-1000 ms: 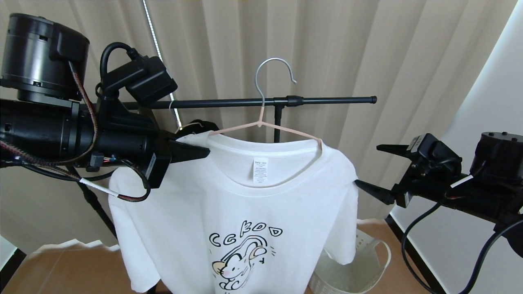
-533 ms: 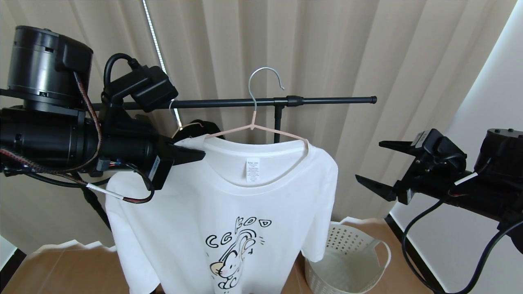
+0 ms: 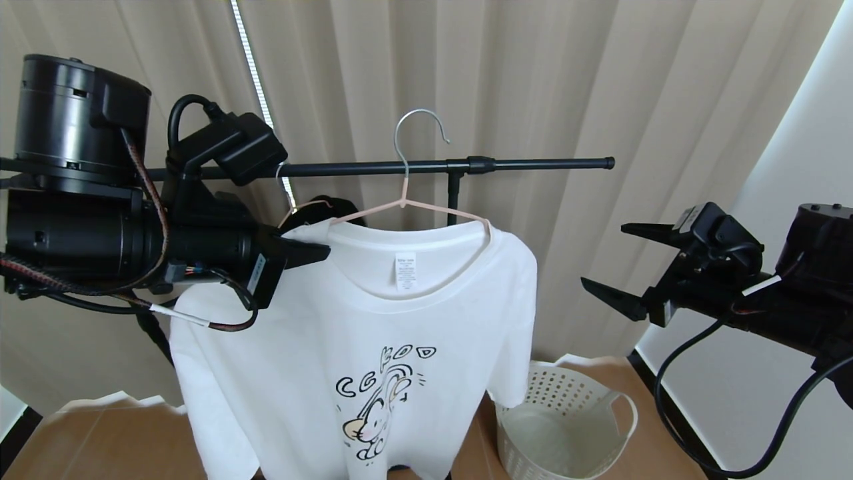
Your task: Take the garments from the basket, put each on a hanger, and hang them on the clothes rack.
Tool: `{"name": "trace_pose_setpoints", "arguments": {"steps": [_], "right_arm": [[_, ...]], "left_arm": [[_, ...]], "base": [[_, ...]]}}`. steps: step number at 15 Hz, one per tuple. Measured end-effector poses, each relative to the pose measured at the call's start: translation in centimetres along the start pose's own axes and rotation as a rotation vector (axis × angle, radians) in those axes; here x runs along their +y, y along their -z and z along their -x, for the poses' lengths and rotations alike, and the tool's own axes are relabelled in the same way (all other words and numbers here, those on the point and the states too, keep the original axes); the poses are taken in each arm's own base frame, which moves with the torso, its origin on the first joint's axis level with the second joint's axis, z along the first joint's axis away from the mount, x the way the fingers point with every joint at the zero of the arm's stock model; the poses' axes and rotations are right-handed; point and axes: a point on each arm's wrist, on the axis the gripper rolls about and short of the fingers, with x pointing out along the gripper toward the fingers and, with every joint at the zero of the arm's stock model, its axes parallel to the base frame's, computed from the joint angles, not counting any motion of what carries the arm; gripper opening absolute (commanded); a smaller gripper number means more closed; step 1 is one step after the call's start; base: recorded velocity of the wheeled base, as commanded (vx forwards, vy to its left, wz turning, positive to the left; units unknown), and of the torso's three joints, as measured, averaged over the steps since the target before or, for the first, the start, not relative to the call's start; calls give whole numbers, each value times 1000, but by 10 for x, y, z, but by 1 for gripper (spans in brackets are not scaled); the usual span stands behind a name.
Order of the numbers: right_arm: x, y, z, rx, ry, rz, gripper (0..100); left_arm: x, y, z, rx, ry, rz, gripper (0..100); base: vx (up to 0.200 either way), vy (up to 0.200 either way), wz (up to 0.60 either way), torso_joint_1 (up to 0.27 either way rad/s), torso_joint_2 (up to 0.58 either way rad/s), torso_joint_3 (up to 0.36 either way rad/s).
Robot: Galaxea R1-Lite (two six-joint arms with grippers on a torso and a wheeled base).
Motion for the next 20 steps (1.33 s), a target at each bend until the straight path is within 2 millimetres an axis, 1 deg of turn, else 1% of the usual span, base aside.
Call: {"name": "trace_pose_setpoints", "arguments": {"steps": [2,5,10,16,18,20], "right_arm": [[0,0,0,0,1,0,100],[0,0,0,0,2,1,100],[0,-2,1,-5,4,4,100],[0,-3,2,-10,7,7,100],[0,-3,2,-10,7,7,100],[-1,-3,2,-11,8,7,100]], "left_arm": [[1,1,-2,4,-45,0,0],[0,7,-6,17,-64,2,0],[-2,21,-13,46,-135,4,0],[-4,30,-18,77,-164,89,0],[-2,29,-22,64,-185,127,0],[2,29,-31,51,-228,169,0]], "base": [[0,0,0,0,0,0],[0,0,0,0,0,0],[0,0,0,0,0,0],[0,0,0,0,0,0],[0,0,0,0,0,0],[0,0,0,0,0,0]]}}
